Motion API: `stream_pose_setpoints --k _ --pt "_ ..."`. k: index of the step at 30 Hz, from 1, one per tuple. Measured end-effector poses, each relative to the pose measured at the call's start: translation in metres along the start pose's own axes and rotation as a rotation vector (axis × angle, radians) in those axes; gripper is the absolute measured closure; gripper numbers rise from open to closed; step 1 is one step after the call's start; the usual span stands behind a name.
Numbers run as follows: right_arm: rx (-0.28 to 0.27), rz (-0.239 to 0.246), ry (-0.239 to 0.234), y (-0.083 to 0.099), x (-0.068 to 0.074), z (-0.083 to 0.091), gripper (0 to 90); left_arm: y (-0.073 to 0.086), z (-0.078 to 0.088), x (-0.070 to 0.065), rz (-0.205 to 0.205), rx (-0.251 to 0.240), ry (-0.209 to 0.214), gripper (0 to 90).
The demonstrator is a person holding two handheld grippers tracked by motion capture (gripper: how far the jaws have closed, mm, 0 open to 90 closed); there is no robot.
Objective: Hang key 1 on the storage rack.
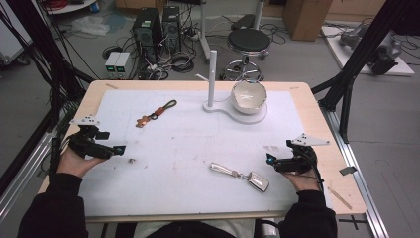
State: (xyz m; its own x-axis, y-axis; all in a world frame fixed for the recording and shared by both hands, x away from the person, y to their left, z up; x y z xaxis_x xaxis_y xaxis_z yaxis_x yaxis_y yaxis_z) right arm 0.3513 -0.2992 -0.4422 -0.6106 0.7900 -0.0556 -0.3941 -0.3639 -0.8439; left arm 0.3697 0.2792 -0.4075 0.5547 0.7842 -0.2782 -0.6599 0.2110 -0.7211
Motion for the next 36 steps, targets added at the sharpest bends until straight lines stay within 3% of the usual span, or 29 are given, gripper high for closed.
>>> stream_pose_setpoints --k 7,13,17,23,36 --pt "0.006 0.003 0.000 0.000 0.000 0.000 0.7 -0.027 -0.012 -0.008 -0.085 0.054 -0.011 1.8" --pt "0.005 0.005 0.008 0.000 0.000 0.000 0.7 -0.045 -0.020 -0.010 -0.124 0.084 -0.016 1.8" --pt "0.009 0.006 0.009 0.000 0.001 0.000 0.7 -0.055 -0.026 -0.008 -0.125 0.100 -0.015 1.8" --pt "0.004 0.012 0.008 0.000 0.000 -0.001 0.7 -0.071 -0.032 -0.004 -0.127 0.119 0.021 1.8" --pt "0.016 0.014 0.000 0.000 0.000 -0.003 0.7 -0.094 -0.054 0.001 -0.147 0.178 0.023 2.6"
Point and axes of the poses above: each handheld gripper's, and its own axes: z roughly backward along the jaws, y roughly out of its underside, x roughly to its left, the point moved 4 cm from there along -z, roughly forward along the jaws, and after that the axes turned 7 degrees about z, right-handed, at the moved point
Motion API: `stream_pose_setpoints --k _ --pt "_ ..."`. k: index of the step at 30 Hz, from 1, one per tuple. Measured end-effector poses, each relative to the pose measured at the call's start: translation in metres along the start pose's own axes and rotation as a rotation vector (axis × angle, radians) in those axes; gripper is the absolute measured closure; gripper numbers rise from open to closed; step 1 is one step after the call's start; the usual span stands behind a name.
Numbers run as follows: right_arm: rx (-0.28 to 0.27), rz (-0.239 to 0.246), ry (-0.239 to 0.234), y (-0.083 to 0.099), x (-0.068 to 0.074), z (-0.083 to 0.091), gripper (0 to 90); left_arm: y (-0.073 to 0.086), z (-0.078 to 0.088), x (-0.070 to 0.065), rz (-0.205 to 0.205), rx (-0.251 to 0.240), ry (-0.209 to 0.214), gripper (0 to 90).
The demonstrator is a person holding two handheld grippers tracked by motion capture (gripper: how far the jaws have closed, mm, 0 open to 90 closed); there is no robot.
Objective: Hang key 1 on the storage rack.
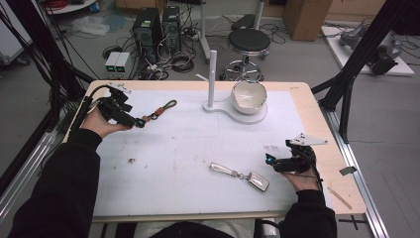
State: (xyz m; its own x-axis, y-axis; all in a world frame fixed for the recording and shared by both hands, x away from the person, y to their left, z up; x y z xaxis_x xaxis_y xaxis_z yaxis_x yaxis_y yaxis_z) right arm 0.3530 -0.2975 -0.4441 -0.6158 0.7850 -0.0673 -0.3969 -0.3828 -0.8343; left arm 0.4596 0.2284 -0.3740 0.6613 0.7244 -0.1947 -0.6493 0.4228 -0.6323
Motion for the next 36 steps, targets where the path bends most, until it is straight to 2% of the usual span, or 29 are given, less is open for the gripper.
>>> stream_pose_setpoints --k 7,13,16,23,25,28,33,36 --pt "0.004 -0.001 -0.002 0.000 0.000 -0.001 0.7 -0.014 -0.006 0.001 -0.026 0.003 -0.008 3.2" --pt "0.007 0.007 -0.005 0.000 0.002 -0.001 0.7 -0.027 -0.011 0.010 -0.021 0.016 -0.007 3.2" --pt "0.008 0.006 -0.004 0.000 0.002 -0.001 0.7 -0.031 -0.015 0.013 -0.019 0.010 -0.021 3.2" --pt "0.023 0.013 -0.002 0.001 0.002 -0.003 0.7 -0.034 -0.031 0.018 -0.013 0.025 -0.032 3.2" --pt "0.027 0.015 0.002 0.001 0.002 -0.003 0.7 -0.037 -0.034 0.018 -0.014 0.020 -0.034 7.4" --pt "0.025 0.019 0.004 0.001 0.002 -0.003 0.7 -0.040 -0.041 0.018 -0.013 0.020 -0.030 7.6" --pt "0.023 0.018 0.008 0.001 0.002 -0.003 0.7 -0.043 -0.056 0.019 -0.025 0.049 -0.039 7.8" --pt "0.022 0.018 0.008 0.001 0.001 -0.003 0.7 -0.043 -0.064 0.019 -0.020 0.054 -0.048 11.4"
Point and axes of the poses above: each handheld gripper's, and its own axes: z roughly backward along the jaws, y roughly out of its underside, x roughly to its left, the point moved 4 cm from there along -z, roughly forward along the jaws, and after that the axes turned 7 degrees about z, right-handed, at the moved point
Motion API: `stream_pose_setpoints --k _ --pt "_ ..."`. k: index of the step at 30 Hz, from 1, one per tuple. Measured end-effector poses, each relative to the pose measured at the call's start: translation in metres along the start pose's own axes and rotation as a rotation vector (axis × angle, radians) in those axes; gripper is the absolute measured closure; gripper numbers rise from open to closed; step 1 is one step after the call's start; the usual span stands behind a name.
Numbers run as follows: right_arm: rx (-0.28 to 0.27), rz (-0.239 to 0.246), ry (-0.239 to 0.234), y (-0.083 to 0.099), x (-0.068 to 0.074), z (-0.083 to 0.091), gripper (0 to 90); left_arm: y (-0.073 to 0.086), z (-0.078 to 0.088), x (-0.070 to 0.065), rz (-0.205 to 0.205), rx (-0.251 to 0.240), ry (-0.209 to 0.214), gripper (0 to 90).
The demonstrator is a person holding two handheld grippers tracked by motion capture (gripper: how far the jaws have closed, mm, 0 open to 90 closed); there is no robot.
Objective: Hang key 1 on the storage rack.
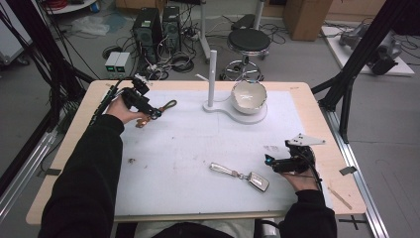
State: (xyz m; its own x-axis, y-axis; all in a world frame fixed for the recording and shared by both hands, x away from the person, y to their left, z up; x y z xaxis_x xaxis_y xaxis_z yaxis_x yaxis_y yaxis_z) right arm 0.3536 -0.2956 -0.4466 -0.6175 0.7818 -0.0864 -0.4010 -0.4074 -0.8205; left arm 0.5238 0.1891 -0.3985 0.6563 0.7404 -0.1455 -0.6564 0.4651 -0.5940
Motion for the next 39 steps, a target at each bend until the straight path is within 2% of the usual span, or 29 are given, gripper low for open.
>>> stream_pose_setpoints --k 12,16,21,23,26,30,32,33,34,39 --pt "0.003 0.002 0.009 0.000 0.000 0.000 0.7 -0.001 -0.022 0.009 0.024 0.045 -0.003 16.6" --pt "0.005 0.002 0.009 0.000 -0.001 0.000 0.7 -0.002 -0.031 0.011 0.018 0.048 -0.015 19.1" --pt "0.009 -0.001 0.012 0.001 -0.002 0.000 0.7 0.000 -0.038 0.012 0.006 0.075 -0.034 24.3" --pt "0.010 -0.002 0.010 0.001 -0.002 0.000 0.7 0.001 -0.039 0.011 -0.015 0.080 -0.023 28.3" --pt "0.015 -0.001 0.008 0.001 -0.001 -0.001 0.7 0.000 -0.041 0.008 -0.006 0.064 -0.013 31.9" --pt "0.015 -0.001 0.009 0.001 -0.001 0.000 0.7 0.002 -0.046 0.010 -0.023 0.087 -0.031 33.3" --pt "0.015 -0.004 0.010 0.001 -0.001 0.000 0.7 0.003 -0.048 0.012 -0.022 0.096 -0.042 33.3" --pt "0.015 -0.002 0.008 0.001 -0.001 0.000 0.7 0.003 -0.050 0.012 -0.004 0.082 -0.044 33.3" --pt "0.016 -0.002 0.008 0.001 -0.001 0.000 0.7 0.003 -0.050 0.013 -0.015 0.096 -0.048 33.3" --pt "0.021 0.001 0.011 0.002 -0.001 -0.001 0.7 0.005 -0.057 0.014 -0.013 0.106 -0.078 36.6"
Point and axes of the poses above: each handheld gripper's, and its own axes: z roughly backward along the jaws, y roughly out of its underside, x roughly to its left, the point moved 4 cm from there along -z, roughly forward along the jaws, and after that the axes turned 7 degrees about z, right-handed, at the moved point
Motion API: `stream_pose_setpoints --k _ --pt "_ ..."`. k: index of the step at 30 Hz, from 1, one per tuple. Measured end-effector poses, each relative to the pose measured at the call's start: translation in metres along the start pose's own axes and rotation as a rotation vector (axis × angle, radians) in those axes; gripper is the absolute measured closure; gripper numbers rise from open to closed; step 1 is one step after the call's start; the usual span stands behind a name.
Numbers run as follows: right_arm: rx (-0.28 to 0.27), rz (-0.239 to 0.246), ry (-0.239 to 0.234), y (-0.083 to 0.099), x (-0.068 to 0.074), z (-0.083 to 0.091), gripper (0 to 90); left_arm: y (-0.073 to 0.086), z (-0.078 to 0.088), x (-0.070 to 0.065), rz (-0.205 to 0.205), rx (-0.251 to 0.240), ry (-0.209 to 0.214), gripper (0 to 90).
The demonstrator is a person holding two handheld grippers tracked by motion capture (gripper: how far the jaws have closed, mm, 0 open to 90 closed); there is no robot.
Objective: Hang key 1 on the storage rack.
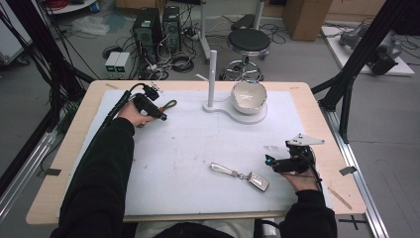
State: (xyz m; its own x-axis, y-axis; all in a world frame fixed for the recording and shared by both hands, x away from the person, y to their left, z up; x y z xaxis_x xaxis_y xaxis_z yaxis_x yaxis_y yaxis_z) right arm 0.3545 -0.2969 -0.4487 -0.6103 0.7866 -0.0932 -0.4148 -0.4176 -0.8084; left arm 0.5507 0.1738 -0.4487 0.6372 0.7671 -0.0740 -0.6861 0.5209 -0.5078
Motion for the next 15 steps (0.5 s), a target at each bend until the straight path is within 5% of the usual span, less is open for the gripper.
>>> stream_pose_setpoints --k 8,15 --pt "-0.001 -0.005 0.009 0.0009 -0.0012 0.0003 0.7 0.0026 -0.0050 0.0048 0.004 0.025 -0.073 51.9" --pt "-0.001 -0.005 0.009 0.0011 -0.0014 0.0004 0.7 0.0018 -0.0052 0.0072 0.031 0.011 -0.065 66.1"
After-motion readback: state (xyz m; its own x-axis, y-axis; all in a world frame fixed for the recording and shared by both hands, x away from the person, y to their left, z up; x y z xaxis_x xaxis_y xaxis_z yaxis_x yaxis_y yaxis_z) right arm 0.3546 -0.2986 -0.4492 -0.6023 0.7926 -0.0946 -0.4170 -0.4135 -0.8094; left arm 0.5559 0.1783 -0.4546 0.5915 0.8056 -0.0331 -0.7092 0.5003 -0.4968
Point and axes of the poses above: each handheld gripper's, and its own axes: z roughly backward along the jaws, y roughly out of its underside, x roughly to its left, the point moved 4 cm from there along -z, roughly forward along the jaws, and after that the axes turned 7 degrees about z, right-handed, at the moved point
